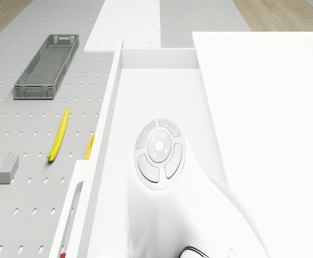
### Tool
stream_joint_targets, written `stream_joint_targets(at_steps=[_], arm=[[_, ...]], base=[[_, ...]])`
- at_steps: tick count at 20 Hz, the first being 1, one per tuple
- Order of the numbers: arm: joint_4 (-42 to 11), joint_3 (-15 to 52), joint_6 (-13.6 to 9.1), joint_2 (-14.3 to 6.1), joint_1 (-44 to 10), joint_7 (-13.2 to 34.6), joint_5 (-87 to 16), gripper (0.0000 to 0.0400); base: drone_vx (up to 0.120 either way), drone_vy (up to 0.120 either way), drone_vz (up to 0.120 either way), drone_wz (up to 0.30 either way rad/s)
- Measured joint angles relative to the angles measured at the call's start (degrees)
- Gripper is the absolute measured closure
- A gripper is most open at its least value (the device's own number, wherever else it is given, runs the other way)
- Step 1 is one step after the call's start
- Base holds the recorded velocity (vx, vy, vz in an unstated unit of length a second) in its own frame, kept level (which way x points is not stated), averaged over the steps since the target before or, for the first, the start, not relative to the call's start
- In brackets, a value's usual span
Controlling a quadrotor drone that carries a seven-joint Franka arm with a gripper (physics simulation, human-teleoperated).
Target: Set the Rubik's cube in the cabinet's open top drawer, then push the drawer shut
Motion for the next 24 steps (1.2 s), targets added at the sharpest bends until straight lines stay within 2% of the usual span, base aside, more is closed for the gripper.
stream_joint_targets(at_steps=[11,13,19,22,24], arm=[[3.22,-7.42,2.34,1.52,-1.89,0.04,-7.10,0.0079],[3.60,-8.19,2.44,1.85,-2.04,0.02,-7.96,0.0051],[2.65,-6.63,0.96,2.27,-1.17,-0.19,-6.97,0.0011],[1.70,-4.78,-0.16,2.33,-0.46,-0.32,-5.41,0.0005],[1.25,-3.83,-0.73,2.40,-0.12,-0.39,-4.60,0.0003]], base=[[0.000,0.000,0.000,0.000],[0.000,0.000,0.000,0.000],[0.000,0.000,0.000,0.000],[0.000,0.000,0.107,0.000],[-0.100,0.100,0.120,0.000]])
